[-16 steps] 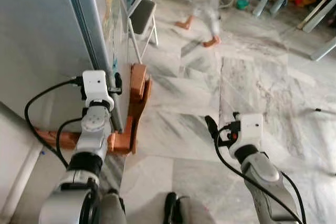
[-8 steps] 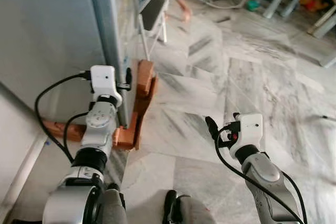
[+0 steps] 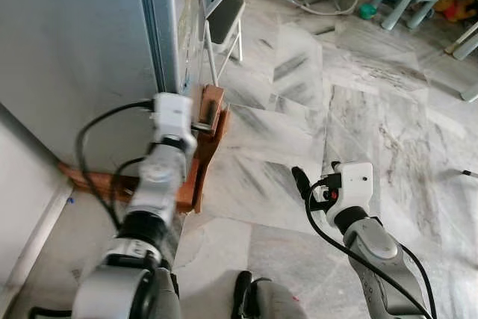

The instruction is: Restocking fridge

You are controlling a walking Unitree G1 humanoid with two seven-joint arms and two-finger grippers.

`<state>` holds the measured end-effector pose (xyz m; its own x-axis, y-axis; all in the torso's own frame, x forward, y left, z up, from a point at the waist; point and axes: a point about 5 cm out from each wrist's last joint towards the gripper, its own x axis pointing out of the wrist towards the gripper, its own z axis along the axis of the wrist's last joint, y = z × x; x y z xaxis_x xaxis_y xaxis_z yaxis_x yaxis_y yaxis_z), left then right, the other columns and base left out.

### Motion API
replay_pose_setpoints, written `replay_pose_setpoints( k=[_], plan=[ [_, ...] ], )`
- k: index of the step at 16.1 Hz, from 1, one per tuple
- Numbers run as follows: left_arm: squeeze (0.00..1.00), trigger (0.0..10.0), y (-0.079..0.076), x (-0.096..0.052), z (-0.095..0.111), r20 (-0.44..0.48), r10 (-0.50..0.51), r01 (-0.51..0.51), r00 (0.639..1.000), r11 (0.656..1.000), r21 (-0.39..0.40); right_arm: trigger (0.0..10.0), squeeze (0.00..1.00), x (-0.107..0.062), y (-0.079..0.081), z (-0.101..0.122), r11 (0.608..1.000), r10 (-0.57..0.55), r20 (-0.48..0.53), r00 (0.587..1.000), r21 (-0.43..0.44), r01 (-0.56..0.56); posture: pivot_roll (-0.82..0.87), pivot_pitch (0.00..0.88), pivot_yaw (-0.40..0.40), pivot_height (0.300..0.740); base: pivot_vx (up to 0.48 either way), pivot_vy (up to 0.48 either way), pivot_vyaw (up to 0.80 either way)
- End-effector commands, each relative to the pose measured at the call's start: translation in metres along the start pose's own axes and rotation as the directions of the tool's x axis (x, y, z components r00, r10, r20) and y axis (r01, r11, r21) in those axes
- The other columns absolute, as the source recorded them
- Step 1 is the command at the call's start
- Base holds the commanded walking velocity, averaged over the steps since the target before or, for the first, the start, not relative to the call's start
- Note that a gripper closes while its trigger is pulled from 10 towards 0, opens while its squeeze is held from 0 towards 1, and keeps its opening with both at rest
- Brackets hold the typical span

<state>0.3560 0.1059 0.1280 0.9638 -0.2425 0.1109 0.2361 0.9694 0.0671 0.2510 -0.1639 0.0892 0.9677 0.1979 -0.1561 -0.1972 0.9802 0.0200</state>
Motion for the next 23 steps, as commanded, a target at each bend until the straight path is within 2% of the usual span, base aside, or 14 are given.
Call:
replay_pose_setpoints(
  k=[1, 3, 5, 7, 12, 13, 16, 20, 23],
  plan=[
    [0.0, 10.0, -0.003, -0.002, -0.004, -0.012, 0.0, 0.0, 1.0, 1.0, 0.013, 10.0, 0.0, -0.003, -0.006, -0.006, 1.0, -0.023, -0.025, 0.999, -0.001, 0.023, 0.01, 0.212, -0.14, 0.74, 0.0, 0.0, 0.0],
    [0.0, 10.0, 0.009, 0.003, -0.004, -0.034, 0.061, -0.059, 0.998, 0.998, 0.038, 10.0, 0.0, -0.002, -0.006, -0.006, 1.0, -0.024, -0.024, 0.999, -0.003, 0.024, 0.01, 0.211, -0.141, 0.74, 0.0, 0.0, 0.0],
    [0.0, 10.0, 0.031, 0.01, 0.001, -0.064, 0.161, -0.156, 0.985, 0.985, 0.075, 10.0, 0.0, -0.002, -0.007, -0.006, 1.0, -0.025, -0.024, 0.999, -0.005, 0.025, 0.01, 0.208, -0.14, 0.74, 0.0, 0.0, 0.0],
    [0.0, 10.0, 0.039, 0.009, 0.001, -0.078, 0.176, -0.17, 0.981, 0.982, 0.085, 10.0, 0.0, -0.002, -0.008, -0.007, 1.0, -0.031, -0.024, 0.999, -0.007, 0.03, 0.01, 0.203, -0.132, 0.74, 0.0, 0.0, 0.0],
    [0.0, 10.0, 0.03, -0.016, -0.033, -0.17, 0.123, -0.11, 0.978, 0.99, 0.083, 10.0, 0.0, -0.002, -0.007, -0.009, 0.999, -0.035, -0.027, 0.999, -0.003, 0.035, 0.02, 0.208, -0.128, 0.74, 0.0, 0.0, 0.0],
    [0.0, 10.0, 0.034, -0.02, -0.036, -0.178, 0.148, -0.133, 0.973, 0.987, 0.094, 10.0, 0.0, -0.001, -0.007, -0.009, 0.999, -0.032, -0.027, 0.999, -0.003, 0.032, 0.02, 0.209, -0.129, 0.74, 0.0, 0.0, 0.0],
    [0.0, 10.0, 0.044, -0.012, -0.026, -0.157, 0.192, -0.181, 0.969, 0.98, 0.084, 10.0, 0.0, 0.002, -0.008, -0.007, 1.0, -0.03, -0.023, 0.999, -0.004, 0.029, 0.03, 0.214, -0.137, 0.74, 0.0, 0.0, 0.0],
    [0.0, 10.0, 0.041, 0.007, -0.003, -0.1, 0.171, -0.163, 0.98, 0.983, 0.085, 10.0, 0.0, 0.005, -0.006, -0.006, 1.0, -0.023, -0.018, 1.0, -0.006, 0.023, 0.03, 0.209, -0.138, 0.74, 0.0, 0.0, 0.0],
    [0.0, 10.0, 0.033, 0.01, -0.001, -0.105, 0.117, -0.11, 0.988, 0.992, 0.066, 10.0, 0.0, 0.004, -0.007, -0.007, 1.0, -0.025, -0.018, 1.0, -0.01, 0.025, 0.03, 0.207, -0.134, 0.74, 0.0, 0.0, 0.0]
  ],
)
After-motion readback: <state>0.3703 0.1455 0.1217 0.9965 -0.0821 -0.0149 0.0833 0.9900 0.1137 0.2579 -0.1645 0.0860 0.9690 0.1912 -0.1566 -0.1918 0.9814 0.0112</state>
